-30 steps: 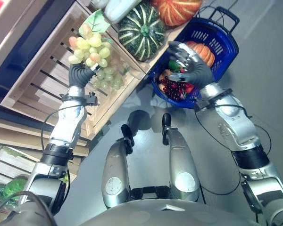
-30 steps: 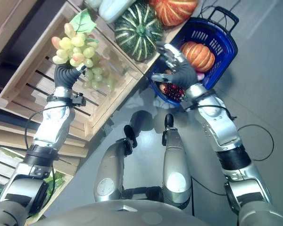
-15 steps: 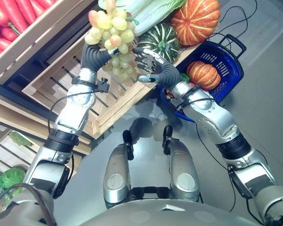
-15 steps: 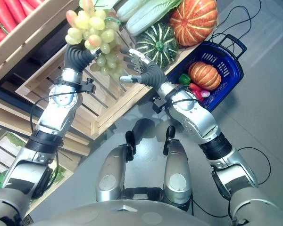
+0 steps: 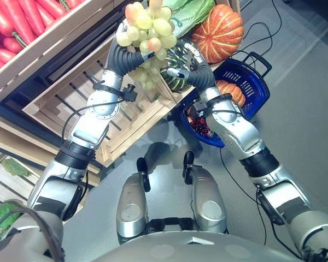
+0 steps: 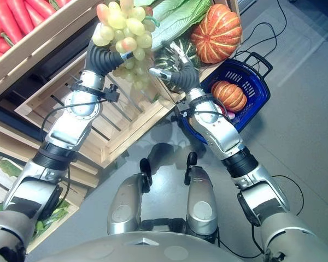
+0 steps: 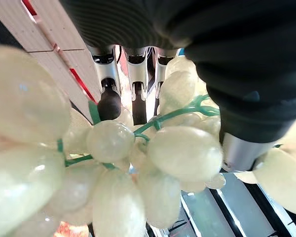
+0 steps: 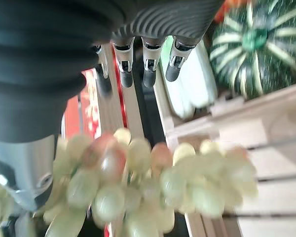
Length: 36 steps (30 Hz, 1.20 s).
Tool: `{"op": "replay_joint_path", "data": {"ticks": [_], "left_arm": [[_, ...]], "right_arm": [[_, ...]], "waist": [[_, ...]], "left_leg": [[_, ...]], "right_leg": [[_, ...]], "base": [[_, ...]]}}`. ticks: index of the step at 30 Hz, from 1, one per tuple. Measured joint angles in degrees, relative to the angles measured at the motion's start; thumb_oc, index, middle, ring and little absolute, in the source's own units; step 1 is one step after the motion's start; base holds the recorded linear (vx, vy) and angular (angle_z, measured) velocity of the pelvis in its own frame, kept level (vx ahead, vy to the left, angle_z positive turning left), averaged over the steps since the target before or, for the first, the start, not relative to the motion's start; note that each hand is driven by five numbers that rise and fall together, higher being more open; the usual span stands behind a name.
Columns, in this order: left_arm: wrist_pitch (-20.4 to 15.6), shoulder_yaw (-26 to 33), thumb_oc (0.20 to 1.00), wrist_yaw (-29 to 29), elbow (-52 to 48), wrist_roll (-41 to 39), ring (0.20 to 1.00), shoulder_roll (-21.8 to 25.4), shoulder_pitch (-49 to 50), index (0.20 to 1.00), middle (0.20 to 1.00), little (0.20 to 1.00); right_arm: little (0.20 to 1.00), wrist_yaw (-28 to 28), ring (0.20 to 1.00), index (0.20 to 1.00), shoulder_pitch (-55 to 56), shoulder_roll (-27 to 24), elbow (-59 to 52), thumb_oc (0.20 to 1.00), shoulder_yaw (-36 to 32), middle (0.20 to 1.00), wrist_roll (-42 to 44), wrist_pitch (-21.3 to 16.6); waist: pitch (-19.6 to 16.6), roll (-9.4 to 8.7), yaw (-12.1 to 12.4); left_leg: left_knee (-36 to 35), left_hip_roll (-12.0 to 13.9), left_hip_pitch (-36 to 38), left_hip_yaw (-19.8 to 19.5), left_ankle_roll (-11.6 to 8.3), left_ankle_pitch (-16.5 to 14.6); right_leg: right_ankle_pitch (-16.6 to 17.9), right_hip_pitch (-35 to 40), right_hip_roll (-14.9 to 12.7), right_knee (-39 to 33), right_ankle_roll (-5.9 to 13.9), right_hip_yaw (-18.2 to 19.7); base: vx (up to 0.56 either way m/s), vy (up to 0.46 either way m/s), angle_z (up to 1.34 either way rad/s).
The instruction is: Pick up fruits and vegetables into the basket
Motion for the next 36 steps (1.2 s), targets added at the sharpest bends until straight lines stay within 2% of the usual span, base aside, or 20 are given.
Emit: {"op": "replay_joint_path", "data": {"ticks": [6,12,15,18,21,23,31,36], "left_arm": [[0.2,-0.2,0.2,2.6,0.0,0.5,0.2,-0.7,0.1,0.2,0.2,0.2],[1.1,-0.2,0.2,5.4,0.0,0.8,0.2,-2.8,0.2,0.2,0.2,0.2],[1.1,-0.2,0.2,5.9,0.0,1.5,0.2,-2.9,0.7,0.2,0.2,0.2],[1.1,-0.2,0.2,5.9,0.0,1.6,0.2,-3.1,1.8,0.2,0.2,0.2],[1.1,-0.2,0.2,4.6,0.0,1.6,0.2,-4.4,2.1,0.2,0.2,0.2],[1.1,-0.6,0.2,3.7,0.0,1.6,0.2,-4.9,2.1,0.2,0.2,0.2],[1.1,-2.1,0.2,2.5,-0.1,2.6,0.2,-4.9,2.1,0.2,0.2,0.2],[1.1,-2.9,0.2,3.3,-0.1,5.0,0.2,-4.9,2.0,0.2,0.2,0.2]], "right_arm": [[1.0,-2.4,1.0,1.0,2.3,-0.1,0.1,1.0,-4.3,1.0,-0.5,-4.0],[1.0,-2.9,1.0,1.0,4.0,0.0,0.0,1.0,-4.6,1.0,-0.5,-5.1],[1.0,-1.0,1.0,1.0,4.3,0.0,-0.8,1.0,-4.6,1.0,0.4,-3.9],[1.0,2.8,1.0,1.0,4.4,0.0,-1.2,1.0,-4.0,1.0,3.9,-0.9],[1.0,7.2,1.0,1.0,4.5,0.1,-1.2,1.0,-0.7,1.0,8.1,2.6],[1.0,8.3,1.0,1.0,4.5,0.6,-0.8,1.0,1.2,1.0,9.0,3.4],[1.0,7.9,1.0,1.0,4.5,2.2,1.2,1.0,2.5,1.0,9.2,3.6],[1.0,5.5,1.0,1.0,4.5,2.5,2.8,1.0,2.9,1.0,9.6,3.8]], "waist": [[-0.1,0.06,-0.8],[-0.1,0.09,-1.5],[-0.2,0.25,-1.6],[-0.4,0.67,-1.5],[-0.5,0.73,-1.1],[-0.5,0.74,-1.0],[-0.5,0.73,0.1],[-0.9,0.69,0.1]], "left_leg": [[-0.8,0.0,2.0,0.3,0.01,0.0],[-0.8,0.0,2.0,0.3,0.01,0.0],[-1.0,0.0,2.2,0.4,0.01,0.0],[-1.4,-0.1,2.6,0.5,-0.01,0.0],[-1.5,0.0,2.8,0.7,-0.05,0.1],[-1.4,0.0,2.8,0.3,-0.03,0.1],[-1.4,0.0,3.0,0.1,0.1,0.4],[-1.5,0.0,3.4,0.0,0.1,0.4]], "right_leg": [[0.1,1.8,0.1,-0.8,0.1,0.1],[0.1,1.8,0.1,-0.8,0.11,0.2],[0.1,1.8,0.1,-0.8,0.1,0.3],[0.1,1.9,0.1,-0.8,0.1,0.6],[0.1,2.1,0.2,-0.8,0.1,0.6],[0.1,2.4,0.1,-0.9,0.1,0.3],[0.1,3.0,0.0,-0.9,0.08,-0.1],[0.1,3.6,0.0,-1.1,0.09,-0.3]], "base": [[0.02,0.017,-0.02],[0.0,0.0,0.0],[0.0,0.002,-0.01],[0.0,-0.007,-0.05],[0.0,-0.034,-0.01],[0.01,-0.031,0.07],[0.01,-0.007,0.04],[0.0,0.0,0.01]]}}
